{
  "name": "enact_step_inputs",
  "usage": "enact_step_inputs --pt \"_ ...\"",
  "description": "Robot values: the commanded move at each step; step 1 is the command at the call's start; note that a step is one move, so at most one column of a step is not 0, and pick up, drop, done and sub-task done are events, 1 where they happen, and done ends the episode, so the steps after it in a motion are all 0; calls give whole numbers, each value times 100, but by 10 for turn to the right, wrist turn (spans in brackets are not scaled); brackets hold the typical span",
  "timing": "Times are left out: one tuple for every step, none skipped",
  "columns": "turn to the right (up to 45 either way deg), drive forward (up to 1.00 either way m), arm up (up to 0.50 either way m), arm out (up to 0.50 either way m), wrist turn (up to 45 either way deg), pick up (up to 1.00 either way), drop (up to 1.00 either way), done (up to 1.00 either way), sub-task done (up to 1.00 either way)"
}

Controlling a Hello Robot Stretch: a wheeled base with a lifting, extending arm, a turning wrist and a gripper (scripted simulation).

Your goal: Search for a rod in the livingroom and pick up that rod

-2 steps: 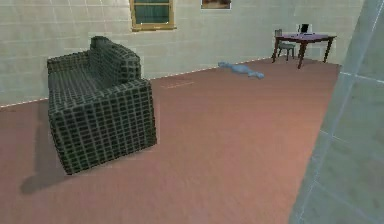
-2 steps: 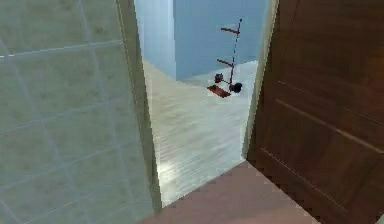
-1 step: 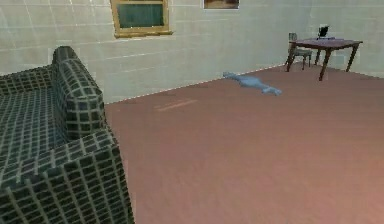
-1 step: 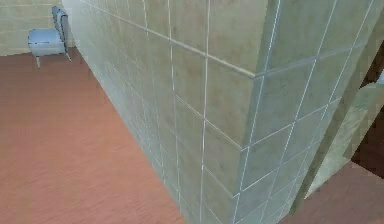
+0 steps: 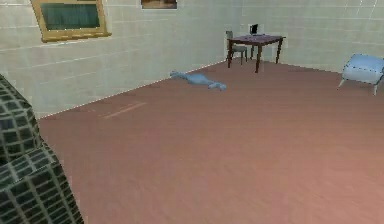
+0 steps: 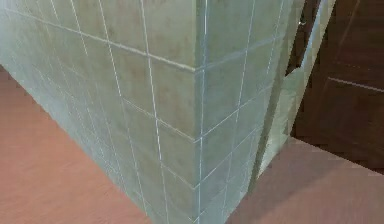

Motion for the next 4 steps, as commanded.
enact_step_inputs --pt "0 20 0 0 0 0 0 0 0" --pt "180 0 0 0 0 0 0 0 0" --pt "0 100 0 0 0 0 0 0 0" --pt "30 0 0 0 0 0 0 0 0"
